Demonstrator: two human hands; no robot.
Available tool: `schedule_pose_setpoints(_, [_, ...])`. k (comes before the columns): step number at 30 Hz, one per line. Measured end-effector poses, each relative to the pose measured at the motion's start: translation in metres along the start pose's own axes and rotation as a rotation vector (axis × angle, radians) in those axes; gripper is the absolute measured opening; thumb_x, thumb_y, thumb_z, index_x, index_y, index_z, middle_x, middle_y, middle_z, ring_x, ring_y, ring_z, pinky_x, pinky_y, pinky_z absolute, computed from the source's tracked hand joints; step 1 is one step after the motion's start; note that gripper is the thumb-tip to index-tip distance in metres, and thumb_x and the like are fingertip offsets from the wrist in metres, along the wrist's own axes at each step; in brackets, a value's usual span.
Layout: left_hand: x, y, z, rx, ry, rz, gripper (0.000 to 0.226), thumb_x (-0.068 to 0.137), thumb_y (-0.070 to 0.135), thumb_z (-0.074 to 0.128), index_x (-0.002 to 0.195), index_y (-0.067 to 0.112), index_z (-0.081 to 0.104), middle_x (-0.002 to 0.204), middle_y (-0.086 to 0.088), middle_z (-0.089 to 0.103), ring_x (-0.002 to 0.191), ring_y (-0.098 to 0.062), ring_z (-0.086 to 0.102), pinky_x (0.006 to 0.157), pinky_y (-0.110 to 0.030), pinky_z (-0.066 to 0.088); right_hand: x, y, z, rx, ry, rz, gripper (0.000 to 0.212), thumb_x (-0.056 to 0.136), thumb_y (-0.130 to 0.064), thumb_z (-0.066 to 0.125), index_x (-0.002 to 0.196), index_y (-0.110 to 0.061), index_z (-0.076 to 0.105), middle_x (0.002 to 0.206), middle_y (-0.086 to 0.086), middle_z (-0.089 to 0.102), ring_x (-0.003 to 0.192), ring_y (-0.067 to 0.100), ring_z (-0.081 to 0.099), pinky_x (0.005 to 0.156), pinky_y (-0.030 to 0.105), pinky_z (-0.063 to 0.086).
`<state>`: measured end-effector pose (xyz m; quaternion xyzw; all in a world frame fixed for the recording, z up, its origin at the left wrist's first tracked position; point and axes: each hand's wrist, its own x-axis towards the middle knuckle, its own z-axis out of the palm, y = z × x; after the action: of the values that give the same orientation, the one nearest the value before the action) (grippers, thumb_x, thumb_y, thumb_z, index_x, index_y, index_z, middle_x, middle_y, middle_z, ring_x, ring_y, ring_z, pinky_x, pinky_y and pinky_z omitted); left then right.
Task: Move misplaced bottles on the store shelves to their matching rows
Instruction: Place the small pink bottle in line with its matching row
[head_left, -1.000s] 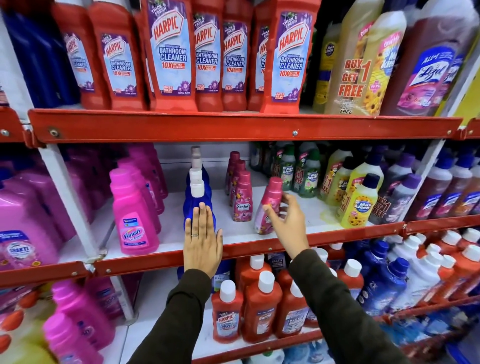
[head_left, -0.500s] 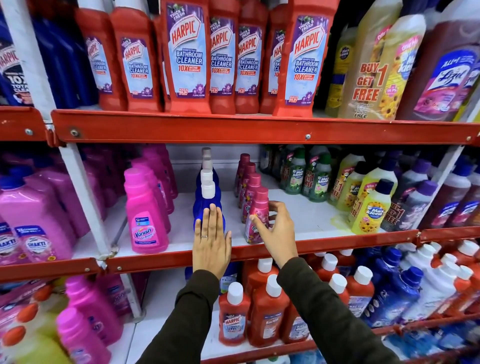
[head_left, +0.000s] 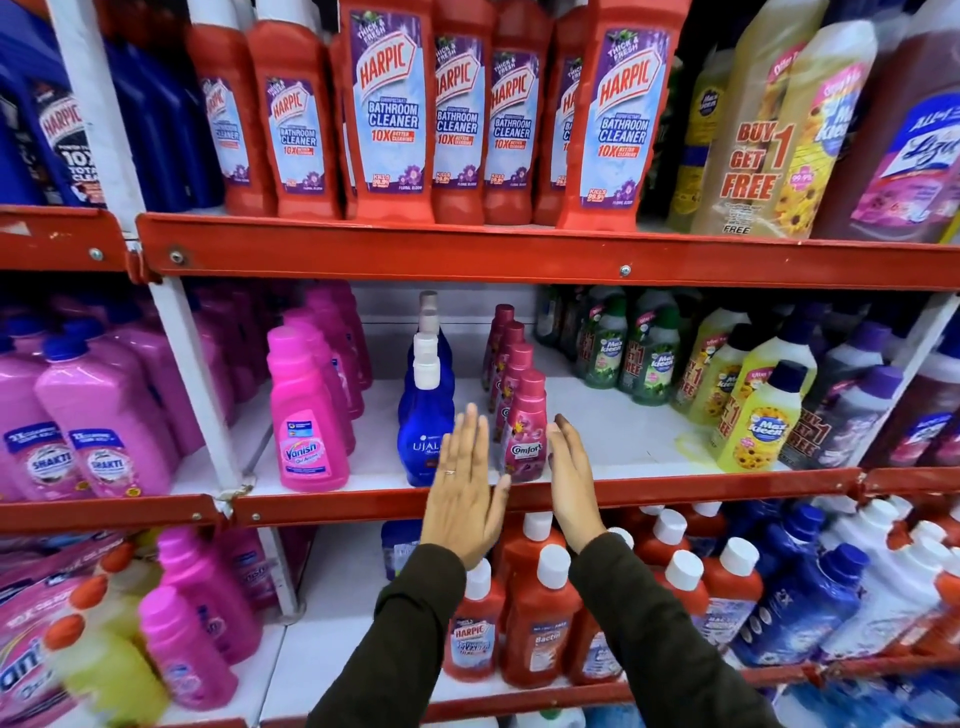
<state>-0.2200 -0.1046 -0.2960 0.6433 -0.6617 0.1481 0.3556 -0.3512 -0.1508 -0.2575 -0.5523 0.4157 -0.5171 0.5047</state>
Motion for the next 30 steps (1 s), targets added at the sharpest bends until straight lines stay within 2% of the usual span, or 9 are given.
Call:
schedule_pose_setpoints(4, [0.004,0.041,-0.007,-0.410,-0.078,-0.226,0.064,0.103,0.043,0.024,0.156,0.026,-0.006,0.166,0.006,0.000,0.148,-0.002,0.011,0.116,-0.023,0.021,0.001,0.004,-0.004,-0.007,-0.077,0.022,0.041,0.108,-0.027,0.034,0.145,-0.013,0.044,0.132,0.000,0.057,0.110,0.000,0.058,0.085,0.009,0.048])
schedule_pose_setpoints(6, [0.010,0.053,-0.006,-0.568,-0.124,-0.362,0.063,0.102,0.047,0.022,0.157,0.028,-0.001,0.166,0.006,0.005,0.149,-0.006,0.015,0.114,-0.022,0.021,0.001,0.005,-0.005,-0.016,-0.085,0.018,0.036,0.108,-0.024,0.034,0.138,-0.014,0.051,0.118,-0.005,0.063,0.108,0.000,0.060,0.078,0.003,0.049])
schedule_pose_setpoints(8, [0.019,0.058,-0.003,-0.743,-0.172,-0.509,0.061,0.102,0.048,0.020,0.157,0.027,0.005,0.165,0.004,0.013,0.150,-0.011,0.019,0.115,-0.023,0.019,0.003,0.007,-0.006,-0.006,-0.079,0.020,0.034,0.107,-0.020,0.036,0.134,-0.012,0.055,0.116,-0.003,0.065,0.104,-0.001,0.062,0.076,0.002,0.049])
schedule_pose_setpoints(11, [0.029,0.057,0.003,-0.831,-0.212,-0.616,0.060,0.101,0.052,0.018,0.155,0.028,0.014,0.161,0.001,0.026,0.146,-0.015,0.029,0.122,-0.036,0.024,0.004,0.007,-0.007,0.000,-0.076,0.019,0.033,0.107,-0.018,0.038,0.135,-0.013,0.055,0.118,-0.002,0.064,0.106,0.002,0.063,0.080,0.009,0.050])
schedule_pose_setpoints(13, [0.032,0.056,0.005,-0.836,-0.230,-0.624,0.062,0.100,0.054,0.018,0.155,0.028,0.013,0.161,0.000,0.026,0.147,-0.016,0.029,0.122,-0.043,0.026,0.004,0.008,-0.006,0.001,-0.079,0.021,0.035,0.106,-0.018,0.038,0.137,-0.013,0.054,0.120,-0.002,0.063,0.105,-0.002,0.061,0.083,0.010,0.048])
schedule_pose_setpoints(17, [0.033,0.058,0.003,-0.813,-0.237,-0.601,0.057,0.101,0.050,0.021,0.154,0.031,0.012,0.159,0.002,0.028,0.145,-0.017,0.032,0.121,-0.041,0.028,0.003,0.006,-0.006,-0.013,-0.077,0.015,0.035,0.106,-0.019,0.040,0.138,-0.016,0.053,0.121,-0.003,0.061,0.103,-0.004,0.058,0.089,0.015,0.044])
schedule_pose_setpoints(23, [0.033,0.060,-0.001,-0.832,-0.225,-0.593,0.052,0.103,0.045,0.023,0.153,0.032,0.015,0.156,0.001,0.033,0.141,-0.018,0.037,0.117,-0.036,0.032,0.001,0.003,-0.005,-0.069,-0.083,0.010,0.038,0.104,-0.015,0.043,0.141,-0.015,0.050,0.129,0.002,0.060,0.115,0.015,0.059,0.100,0.026,0.045])
schedule_pose_setpoints(28, [0.031,0.062,-0.003,-0.830,-0.211,-0.584,0.057,0.101,0.050,0.022,0.154,0.029,0.014,0.159,0.001,0.028,0.145,-0.017,0.033,0.120,-0.037,0.029,-0.002,-0.001,-0.003,-0.131,-0.097,-0.015,0.040,0.102,-0.020,0.047,0.142,-0.018,0.049,0.137,0.007,0.061,0.122,0.023,0.061,0.111,0.045,0.047])
schedule_pose_setpoints(30, [0.026,0.062,-0.007,-0.851,-0.192,-0.567,0.059,0.101,0.052,0.022,0.154,0.030,0.013,0.161,0.003,0.023,0.146,-0.012,0.028,0.120,-0.035,0.026,-0.006,-0.002,-0.002,-0.120,-0.066,-0.018,0.044,0.101,-0.023,0.050,0.145,-0.019,0.046,0.142,0.007,0.057,0.127,0.022,0.058,0.112,0.044,0.046])
